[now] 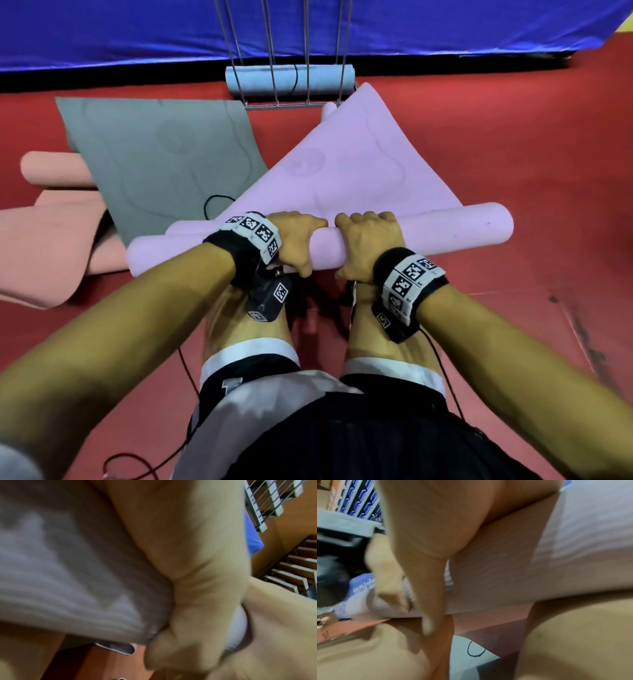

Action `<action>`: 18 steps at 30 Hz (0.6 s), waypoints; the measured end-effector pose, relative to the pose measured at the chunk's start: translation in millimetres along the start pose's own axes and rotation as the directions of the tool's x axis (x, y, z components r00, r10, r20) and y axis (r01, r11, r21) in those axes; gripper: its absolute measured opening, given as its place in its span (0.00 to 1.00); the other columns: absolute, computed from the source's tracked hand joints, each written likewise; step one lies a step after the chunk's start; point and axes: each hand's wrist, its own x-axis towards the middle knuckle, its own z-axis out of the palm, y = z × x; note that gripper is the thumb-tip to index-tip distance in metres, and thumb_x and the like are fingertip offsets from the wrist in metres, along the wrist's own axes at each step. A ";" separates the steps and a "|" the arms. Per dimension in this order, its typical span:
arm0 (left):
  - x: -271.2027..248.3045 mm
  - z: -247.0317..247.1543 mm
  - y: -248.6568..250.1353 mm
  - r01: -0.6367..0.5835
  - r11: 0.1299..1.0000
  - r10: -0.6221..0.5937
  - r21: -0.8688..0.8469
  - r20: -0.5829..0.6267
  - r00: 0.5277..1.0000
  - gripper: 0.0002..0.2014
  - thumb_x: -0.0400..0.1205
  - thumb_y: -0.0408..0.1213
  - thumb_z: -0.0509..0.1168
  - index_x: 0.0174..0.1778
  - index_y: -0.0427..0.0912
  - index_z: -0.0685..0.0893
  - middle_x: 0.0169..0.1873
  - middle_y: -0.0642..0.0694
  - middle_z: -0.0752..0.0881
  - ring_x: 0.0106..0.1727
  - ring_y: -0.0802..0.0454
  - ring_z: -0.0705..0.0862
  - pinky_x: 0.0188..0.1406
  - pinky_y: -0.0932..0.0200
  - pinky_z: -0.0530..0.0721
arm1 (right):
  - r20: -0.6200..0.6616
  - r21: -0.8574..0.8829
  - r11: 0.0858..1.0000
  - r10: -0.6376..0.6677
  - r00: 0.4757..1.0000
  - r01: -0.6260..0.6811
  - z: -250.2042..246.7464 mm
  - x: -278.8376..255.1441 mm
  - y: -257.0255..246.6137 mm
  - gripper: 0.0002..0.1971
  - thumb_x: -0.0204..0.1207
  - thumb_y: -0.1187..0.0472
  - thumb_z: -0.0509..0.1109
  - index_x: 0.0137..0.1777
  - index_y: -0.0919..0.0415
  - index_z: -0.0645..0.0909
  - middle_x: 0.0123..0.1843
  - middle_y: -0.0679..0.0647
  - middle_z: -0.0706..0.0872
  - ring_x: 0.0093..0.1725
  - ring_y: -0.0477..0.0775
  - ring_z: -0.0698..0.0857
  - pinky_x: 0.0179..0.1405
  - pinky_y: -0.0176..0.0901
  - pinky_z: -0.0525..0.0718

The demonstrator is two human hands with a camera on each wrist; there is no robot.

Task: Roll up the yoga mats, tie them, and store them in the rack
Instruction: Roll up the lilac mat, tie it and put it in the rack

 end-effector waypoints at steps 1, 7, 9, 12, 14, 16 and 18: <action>3.2 -1.3 -0.7 0.000 1.000 0.000 -0.021 0.030 1.000 0.28 0.54 0.44 0.80 0.49 0.54 0.79 0.35 0.52 0.88 0.40 0.45 0.89 0.42 0.47 0.91 | -0.005 0.005 1.000 0.023 1.000 -0.023 -0.3 0.8 -1.6 0.32 0.58 0.41 0.79 0.60 0.49 0.71 0.51 0.48 0.84 0.56 0.58 0.84 0.54 0.53 0.72; 11.4 -7.5 -8.6 -0.019 0.994 0.021 -0.103 0.012 1.000 0.30 0.52 0.57 0.84 0.47 0.55 0.82 0.40 0.54 0.89 0.45 0.50 0.89 0.51 0.46 0.90 | 0.083 0.054 0.994 0.087 0.993 -0.092 -20.5 15.6 2.6 0.29 0.52 0.41 0.79 0.52 0.47 0.73 0.34 0.45 0.75 0.40 0.59 0.79 0.42 0.47 0.73; 7.5 -7.5 -11.9 0.002 1.000 -0.002 -0.002 -0.093 0.996 0.34 0.54 0.67 0.81 0.51 0.55 0.81 0.42 0.55 0.85 0.45 0.49 0.85 0.49 0.47 0.87 | 0.104 0.059 0.994 0.088 0.991 -0.095 -25.7 19.7 4.4 0.28 0.52 0.41 0.79 0.51 0.47 0.74 0.34 0.45 0.74 0.40 0.58 0.79 0.42 0.46 0.74; -5.8 2.4 -17.0 0.108 0.984 -0.077 0.144 -0.202 0.976 0.44 0.54 0.73 0.77 0.60 0.54 0.75 0.47 0.50 0.81 0.46 0.44 0.81 0.42 0.52 0.78 | 0.154 0.077 0.993 0.078 0.985 -0.091 -30.6 23.4 6.6 0.26 0.51 0.42 0.78 0.49 0.47 0.75 0.34 0.46 0.78 0.39 0.57 0.80 0.43 0.46 0.77; -12.3 11.3 -19.4 0.152 0.975 -0.114 0.161 -0.222 0.968 0.47 0.55 0.70 0.79 0.66 0.54 0.71 0.50 0.47 0.85 0.49 0.38 0.84 0.42 0.51 0.76 | 0.183 0.085 0.993 0.069 0.981 -0.086 -32.0 25.2 6.6 0.26 0.50 0.42 0.78 0.47 0.47 0.75 0.35 0.47 0.80 0.39 0.56 0.81 0.44 0.46 0.79; -13.8 15.6 -19.3 0.172 0.974 -0.121 0.146 -0.302 0.945 0.47 0.56 0.64 0.79 0.69 0.55 0.67 0.53 0.46 0.87 0.51 0.35 0.85 0.43 0.49 0.78 | 0.181 0.096 0.991 0.074 0.981 -0.093 -33.1 28.1 7.2 0.26 0.50 0.41 0.79 0.47 0.47 0.76 0.35 0.47 0.80 0.39 0.56 0.81 0.44 0.46 0.79; -14.3 19.2 -15.9 0.178 0.963 -0.087 0.202 -0.392 0.916 0.45 0.58 0.59 0.78 0.70 0.54 0.66 0.54 0.47 0.86 0.51 0.37 0.86 0.44 0.49 0.77 | 0.181 0.110 0.989 0.080 0.980 -0.101 -33.8 30.4 8.8 0.27 0.50 0.41 0.79 0.48 0.47 0.76 0.35 0.47 0.81 0.39 0.56 0.81 0.43 0.46 0.78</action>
